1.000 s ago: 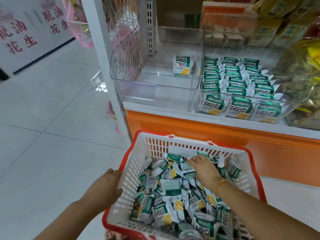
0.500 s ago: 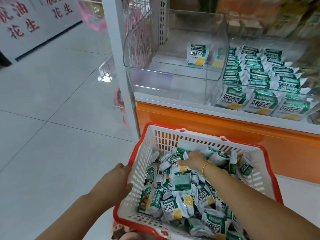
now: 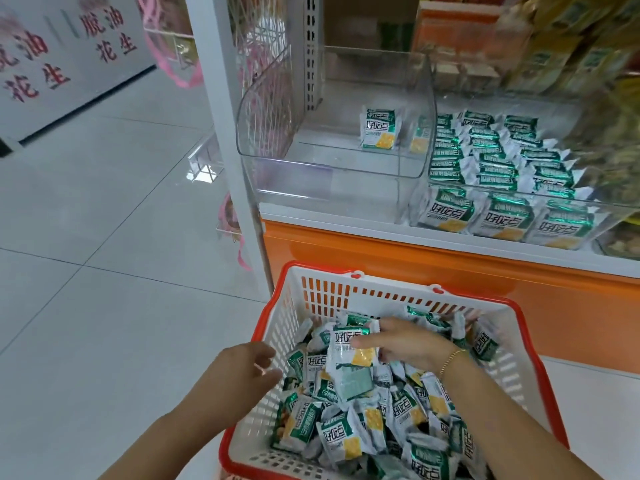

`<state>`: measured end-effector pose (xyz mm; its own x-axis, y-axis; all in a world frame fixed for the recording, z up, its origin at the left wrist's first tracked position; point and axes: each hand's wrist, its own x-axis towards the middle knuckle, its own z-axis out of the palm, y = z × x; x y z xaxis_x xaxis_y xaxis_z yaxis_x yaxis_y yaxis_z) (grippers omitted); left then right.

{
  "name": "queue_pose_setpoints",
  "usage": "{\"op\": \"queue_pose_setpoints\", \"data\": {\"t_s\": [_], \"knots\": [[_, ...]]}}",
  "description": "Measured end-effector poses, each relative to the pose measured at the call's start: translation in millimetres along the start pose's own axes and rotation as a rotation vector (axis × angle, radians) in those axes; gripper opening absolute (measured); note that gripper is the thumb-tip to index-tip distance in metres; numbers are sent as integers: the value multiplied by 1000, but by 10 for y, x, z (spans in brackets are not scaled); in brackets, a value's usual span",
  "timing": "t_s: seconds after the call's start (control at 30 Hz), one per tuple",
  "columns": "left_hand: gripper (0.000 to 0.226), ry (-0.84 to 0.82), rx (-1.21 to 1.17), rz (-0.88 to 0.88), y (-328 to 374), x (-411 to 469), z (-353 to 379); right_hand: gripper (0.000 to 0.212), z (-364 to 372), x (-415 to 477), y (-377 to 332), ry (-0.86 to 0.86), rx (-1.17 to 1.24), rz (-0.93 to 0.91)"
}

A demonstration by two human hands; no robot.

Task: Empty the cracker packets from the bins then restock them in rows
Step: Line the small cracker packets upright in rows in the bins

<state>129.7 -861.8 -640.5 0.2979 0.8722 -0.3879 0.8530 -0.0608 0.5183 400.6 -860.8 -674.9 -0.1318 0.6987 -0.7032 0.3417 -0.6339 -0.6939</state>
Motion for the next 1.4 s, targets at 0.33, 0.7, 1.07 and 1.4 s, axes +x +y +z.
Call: {"op": "queue_pose_setpoints", "data": {"t_s": [0.33,0.7,1.07,1.4], "knots": [[46,-138,-1117,-22,611,-107,-72,20,-83,-817,-702,-221,-33,-457],[58,-41,-1160,95,947,-82,-353,48,-131,-881,-833,138,-25,-770],[43,75,-643,408,1195,-164,-1047,69,-369,-1242,-1645,281,-454,-866],[62,449,-702,491,1503,329,-1451,53,-763,-1260,-2584,293,-922,-815]]}}
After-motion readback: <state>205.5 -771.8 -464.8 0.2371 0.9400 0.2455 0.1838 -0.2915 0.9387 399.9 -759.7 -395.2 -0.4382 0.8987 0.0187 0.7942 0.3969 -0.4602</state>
